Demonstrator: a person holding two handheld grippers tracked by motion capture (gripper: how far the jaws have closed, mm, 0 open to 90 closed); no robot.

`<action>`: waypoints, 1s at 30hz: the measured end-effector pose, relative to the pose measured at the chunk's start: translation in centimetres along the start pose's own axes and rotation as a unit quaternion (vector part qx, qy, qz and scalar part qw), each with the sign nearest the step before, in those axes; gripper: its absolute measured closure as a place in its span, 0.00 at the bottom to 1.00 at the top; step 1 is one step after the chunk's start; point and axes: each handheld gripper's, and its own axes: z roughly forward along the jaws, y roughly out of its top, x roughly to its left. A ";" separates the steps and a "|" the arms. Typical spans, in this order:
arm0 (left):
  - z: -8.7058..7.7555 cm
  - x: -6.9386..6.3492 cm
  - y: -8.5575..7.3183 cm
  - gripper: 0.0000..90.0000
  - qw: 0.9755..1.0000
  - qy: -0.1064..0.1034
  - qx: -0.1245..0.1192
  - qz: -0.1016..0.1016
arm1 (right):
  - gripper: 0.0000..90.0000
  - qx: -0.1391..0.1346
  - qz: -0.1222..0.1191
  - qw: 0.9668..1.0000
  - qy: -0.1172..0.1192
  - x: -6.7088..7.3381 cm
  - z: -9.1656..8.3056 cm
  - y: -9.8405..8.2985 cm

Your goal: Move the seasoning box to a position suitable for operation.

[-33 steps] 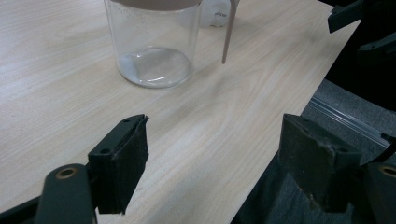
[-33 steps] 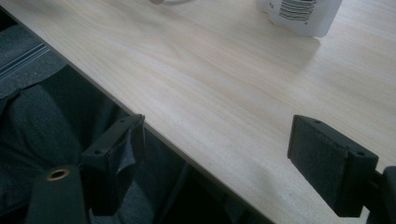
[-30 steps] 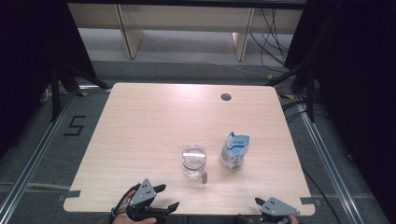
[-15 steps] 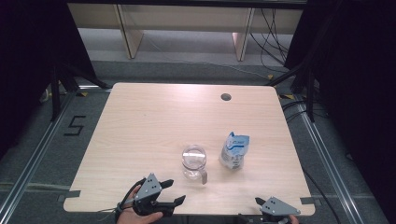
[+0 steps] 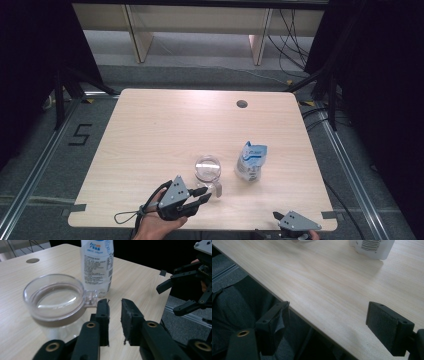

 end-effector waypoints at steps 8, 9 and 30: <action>2.3 0.2 2.3 0.97 1.000 0.002 -0.005 0.013 | 0.22 0.001 0.002 1.000 0.001 0.0 0.0 0.0; 2.6 0.3 2.5 0.98 1.000 0.002 -0.002 0.015 | 0.22 0.001 0.001 1.000 0.001 0.0 0.0 0.0; 6.3 0.8 3.5 0.99 0.999 -0.003 0.032 0.017 | 0.22 0.008 0.012 1.000 0.009 0.2 0.1 -0.1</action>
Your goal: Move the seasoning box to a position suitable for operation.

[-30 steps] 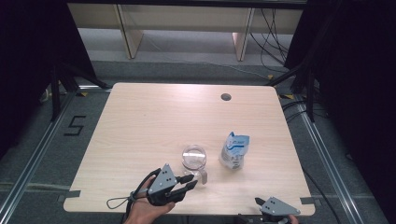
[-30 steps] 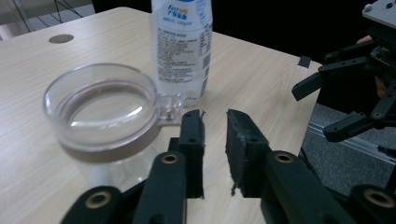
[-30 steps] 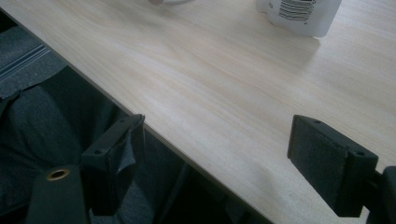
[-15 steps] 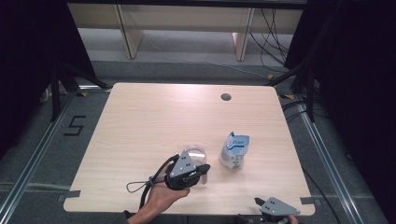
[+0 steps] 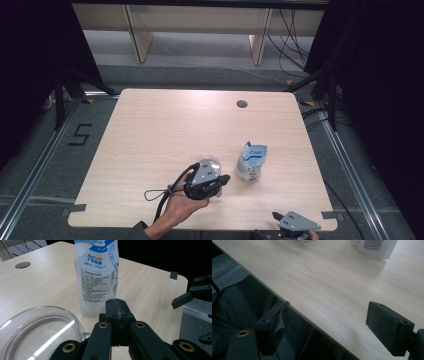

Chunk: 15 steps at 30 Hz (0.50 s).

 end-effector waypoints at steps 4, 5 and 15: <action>0.1 0.1 -0.1 0.99 1.000 0.003 0.005 0.001 | 0.22 -0.001 -0.003 1.000 -0.004 0.0 -0.1 0.0; 0.2 0.2 -0.2 0.99 1.000 0.003 0.008 -0.002 | 0.22 -0.003 -0.002 1.000 -0.004 0.0 0.0 0.0; 0.4 0.3 -0.7 0.99 1.000 0.002 0.019 0.001 | 0.22 0.002 0.005 1.000 0.002 0.1 0.0 0.0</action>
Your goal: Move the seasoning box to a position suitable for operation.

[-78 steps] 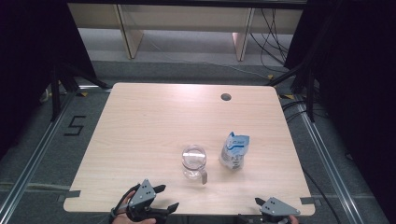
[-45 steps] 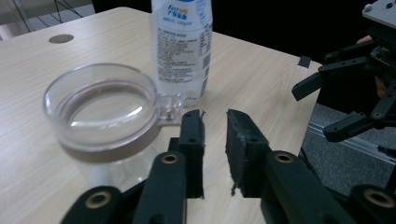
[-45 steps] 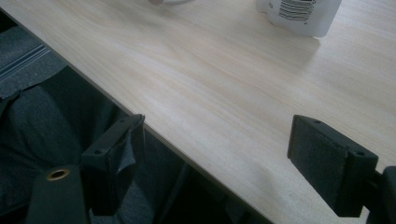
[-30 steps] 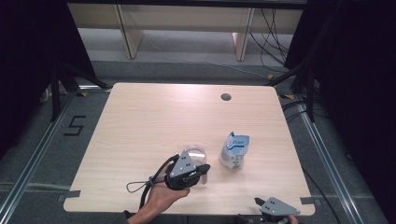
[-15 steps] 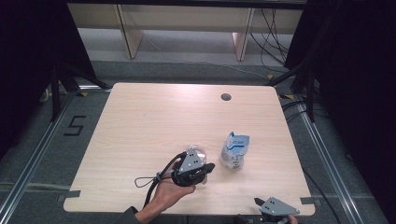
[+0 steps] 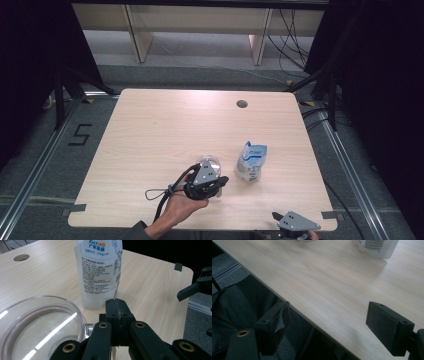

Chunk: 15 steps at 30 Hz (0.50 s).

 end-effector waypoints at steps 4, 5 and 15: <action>0.0 0.0 -0.1 0.99 1.000 0.003 0.002 0.002 | 0.22 0.000 0.001 1.000 0.000 0.0 0.0 0.0; 0.1 0.0 -0.2 0.99 1.000 -0.003 0.003 -0.002 | 0.22 0.000 0.001 1.000 0.000 0.0 0.0 0.0; -1.3 0.3 -1.0 0.99 1.000 0.001 0.004 -0.002 | 0.22 -0.001 0.001 1.000 0.000 0.0 0.0 0.0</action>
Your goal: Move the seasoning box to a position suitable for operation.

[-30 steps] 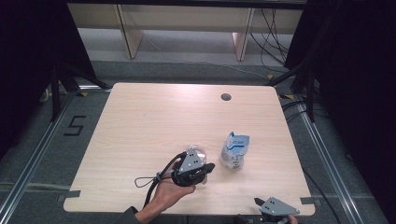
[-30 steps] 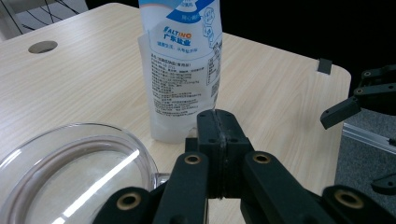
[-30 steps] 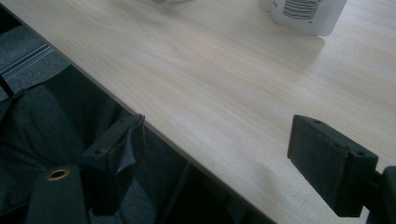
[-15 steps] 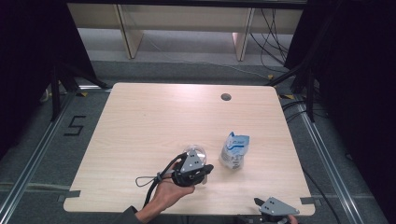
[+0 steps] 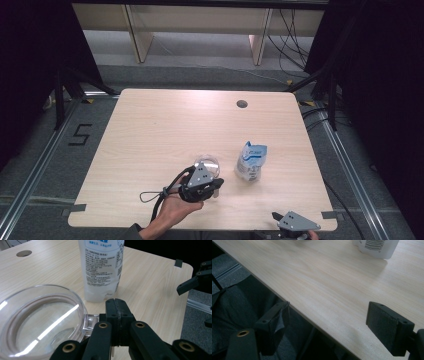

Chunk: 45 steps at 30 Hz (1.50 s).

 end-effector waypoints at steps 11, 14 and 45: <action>-2.2 0.8 -1.4 0.99 1.000 0.012 0.002 0.003 | 0.22 -0.005 -0.014 1.000 0.000 -0.2 0.1 0.0; -2.7 1.1 -1.9 0.99 1.000 0.019 0.003 0.000 | 0.22 -0.005 -0.014 1.000 0.001 -0.2 0.2 0.0; -5.0 2.6 -4.9 0.48 0.991 0.103 0.023 -0.077 | 0.22 0.000 -0.005 1.000 0.005 -0.1 0.2 0.0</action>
